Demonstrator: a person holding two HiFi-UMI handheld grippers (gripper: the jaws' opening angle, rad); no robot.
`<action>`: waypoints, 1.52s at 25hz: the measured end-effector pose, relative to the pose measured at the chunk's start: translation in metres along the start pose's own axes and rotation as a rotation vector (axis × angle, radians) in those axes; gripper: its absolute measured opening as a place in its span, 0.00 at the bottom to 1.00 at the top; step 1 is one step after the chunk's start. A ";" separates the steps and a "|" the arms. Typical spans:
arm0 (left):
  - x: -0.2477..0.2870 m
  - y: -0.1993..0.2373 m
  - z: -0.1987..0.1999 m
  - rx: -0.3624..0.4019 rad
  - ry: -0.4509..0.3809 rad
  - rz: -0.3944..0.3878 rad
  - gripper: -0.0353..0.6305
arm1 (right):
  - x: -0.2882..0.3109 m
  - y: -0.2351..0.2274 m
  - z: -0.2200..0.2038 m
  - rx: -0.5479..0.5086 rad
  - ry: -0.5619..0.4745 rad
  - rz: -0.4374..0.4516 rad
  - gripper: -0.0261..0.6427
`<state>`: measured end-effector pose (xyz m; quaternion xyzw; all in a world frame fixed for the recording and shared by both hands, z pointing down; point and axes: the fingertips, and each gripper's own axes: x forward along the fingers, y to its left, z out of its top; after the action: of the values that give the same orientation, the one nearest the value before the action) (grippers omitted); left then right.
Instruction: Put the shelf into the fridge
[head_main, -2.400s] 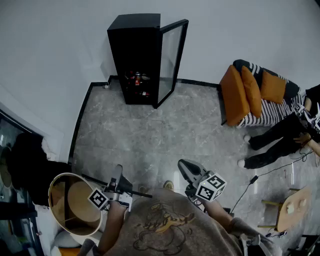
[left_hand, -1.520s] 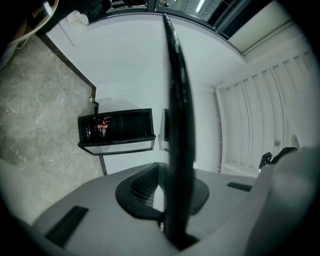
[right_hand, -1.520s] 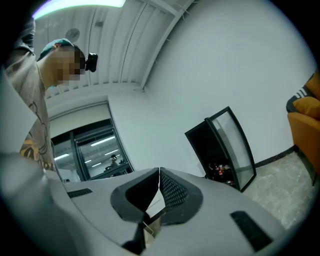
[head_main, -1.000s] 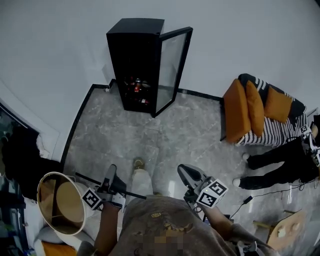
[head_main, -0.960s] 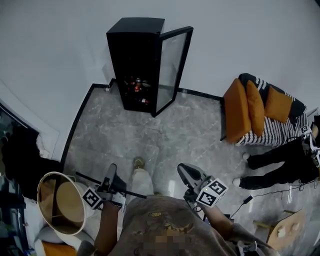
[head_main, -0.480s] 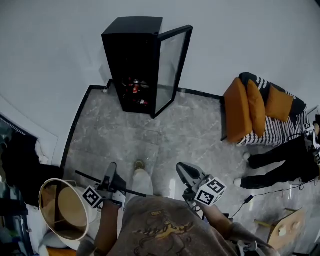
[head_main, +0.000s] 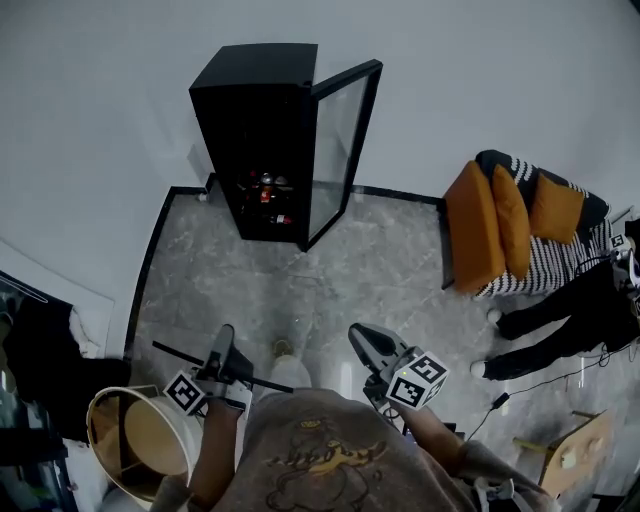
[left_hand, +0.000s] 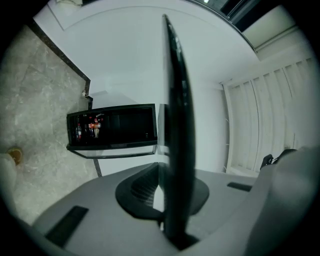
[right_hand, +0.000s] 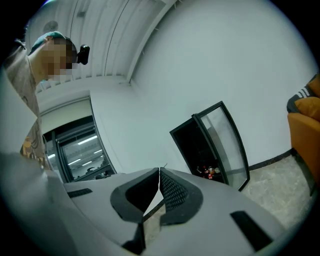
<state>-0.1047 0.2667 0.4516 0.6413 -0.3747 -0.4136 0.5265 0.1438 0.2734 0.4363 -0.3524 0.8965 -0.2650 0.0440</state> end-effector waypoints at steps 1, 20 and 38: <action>0.009 0.000 0.006 -0.003 0.006 -0.002 0.08 | 0.008 -0.002 0.004 0.000 0.000 -0.003 0.07; 0.125 0.030 0.100 -0.031 0.121 0.016 0.08 | 0.149 -0.041 0.052 0.006 -0.011 -0.056 0.07; 0.173 0.053 0.132 -0.057 0.188 0.006 0.08 | 0.186 -0.062 0.070 0.003 -0.043 -0.146 0.07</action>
<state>-0.1644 0.0515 0.4667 0.6611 -0.3135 -0.3606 0.5784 0.0609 0.0828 0.4276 -0.4223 0.8669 -0.2611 0.0444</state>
